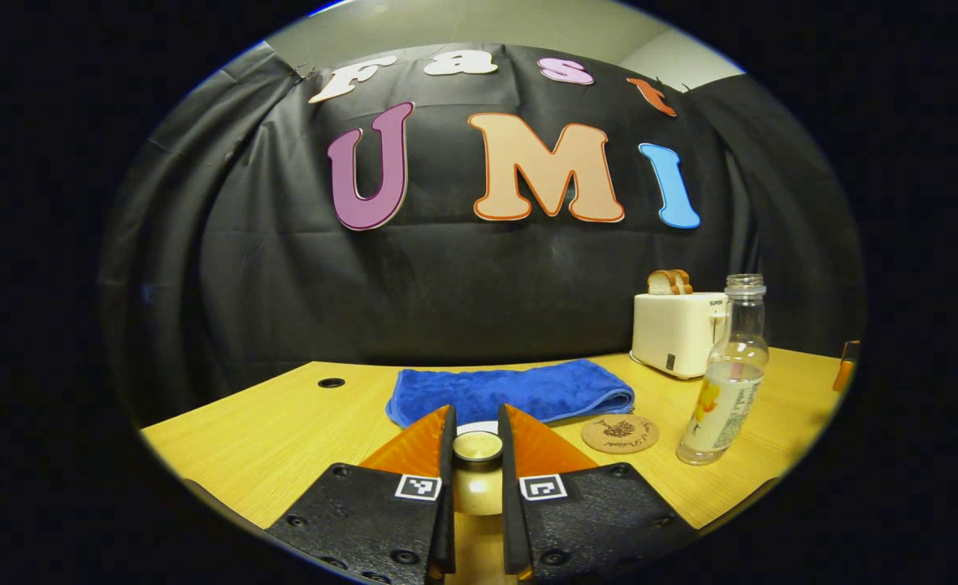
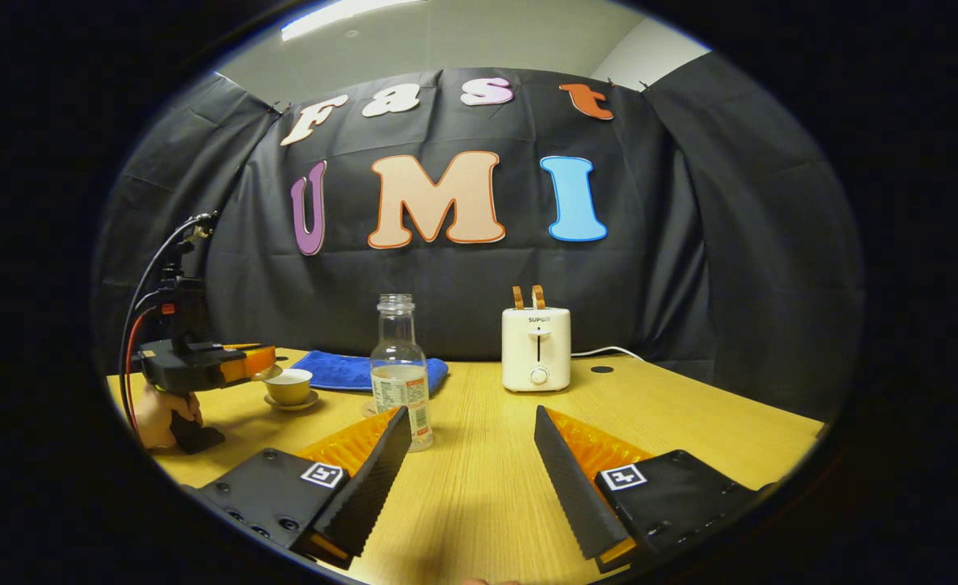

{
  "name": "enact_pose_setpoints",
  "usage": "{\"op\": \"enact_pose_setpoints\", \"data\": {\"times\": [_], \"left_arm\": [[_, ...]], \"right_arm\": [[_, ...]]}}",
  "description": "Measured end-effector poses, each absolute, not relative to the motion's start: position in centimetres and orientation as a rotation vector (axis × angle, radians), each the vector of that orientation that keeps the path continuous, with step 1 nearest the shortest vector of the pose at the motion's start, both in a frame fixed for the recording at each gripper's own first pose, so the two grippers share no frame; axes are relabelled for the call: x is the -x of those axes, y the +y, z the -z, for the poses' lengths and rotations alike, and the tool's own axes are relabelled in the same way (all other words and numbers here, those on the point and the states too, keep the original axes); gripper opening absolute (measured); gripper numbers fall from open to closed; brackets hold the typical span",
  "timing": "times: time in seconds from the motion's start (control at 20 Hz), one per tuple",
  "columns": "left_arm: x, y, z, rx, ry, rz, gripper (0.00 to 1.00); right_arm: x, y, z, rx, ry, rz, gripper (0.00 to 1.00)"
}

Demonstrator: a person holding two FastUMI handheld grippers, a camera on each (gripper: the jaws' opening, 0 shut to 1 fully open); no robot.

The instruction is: Open the teacup lid with one hand, grasp the water bottle and pour water into the teacup with the other hand; after pouring, place the water bottle on the coaster and then close the teacup lid.

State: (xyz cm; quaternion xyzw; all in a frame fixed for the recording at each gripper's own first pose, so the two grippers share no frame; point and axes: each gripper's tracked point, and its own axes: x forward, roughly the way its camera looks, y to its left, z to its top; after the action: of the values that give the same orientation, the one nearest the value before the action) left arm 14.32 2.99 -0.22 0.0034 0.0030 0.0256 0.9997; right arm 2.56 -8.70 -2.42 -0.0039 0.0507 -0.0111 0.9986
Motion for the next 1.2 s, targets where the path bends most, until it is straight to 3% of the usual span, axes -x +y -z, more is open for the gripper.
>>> {"op": "enact_pose_setpoints", "data": {"times": [0.05,0.15,0.2,0.45,0.55,0.75,0.8,0.85,0.9,1.0,1.05,1.2], "left_arm": [[-13.6,3.1,0.3,-0.004,0.012,-0.047,0.2],[-11.8,3.0,0.1,0.007,0.007,-0.023,0.2],[-10.7,3.1,0.2,0.016,0.006,-0.013,0.2],[-5.5,4.8,-0.1,0.007,-0.003,0.009,0.2],[-4.4,5.6,-0.2,0.007,-0.005,0.009,0.2],[-3.6,6.1,-0.1,0.009,0.001,0.022,0.2],[-3.6,6.0,-0.1,0.006,0.006,0.021,0.2],[-3.6,6.0,0.0,0.007,0.004,0.018,0.2],[-3.7,6.0,-0.2,0.007,0.0,0.015,0.2],[-3.6,6.1,0.0,0.007,0.003,0.009,0.2],[-3.6,6.1,-0.1,0.007,0.0,0.008,0.2],[-3.5,6.1,-0.1,0.008,0.0,0.006,0.2]], "right_arm": [[-2.7,-8.3,2.4,0.008,0.102,0.014,0.93],[-3.0,-7.2,2.5,0.005,0.103,-0.005,0.98],[-3.3,-6.7,2.6,0.005,0.103,-0.013,0.93],[-6.0,-4.0,3.2,0.002,0.108,-0.032,0.93],[-7.6,-2.8,3.5,0.002,0.112,-0.039,0.98],[-11.1,-2.1,4.0,0.003,0.112,-0.009,0.98],[-11.8,-1.9,4.1,0.003,0.113,-0.007,0.92],[-12.5,-1.7,4.2,0.003,0.115,-0.005,0.92],[-13.0,-1.5,4.4,0.003,0.114,-0.002,1.0],[-14.1,-1.5,4.4,0.003,0.111,0.007,0.92],[-14.6,-1.4,4.4,0.003,0.11,0.009,0.97],[-16.3,-1.1,4.7,0.003,0.111,0.015,0.97]]}}
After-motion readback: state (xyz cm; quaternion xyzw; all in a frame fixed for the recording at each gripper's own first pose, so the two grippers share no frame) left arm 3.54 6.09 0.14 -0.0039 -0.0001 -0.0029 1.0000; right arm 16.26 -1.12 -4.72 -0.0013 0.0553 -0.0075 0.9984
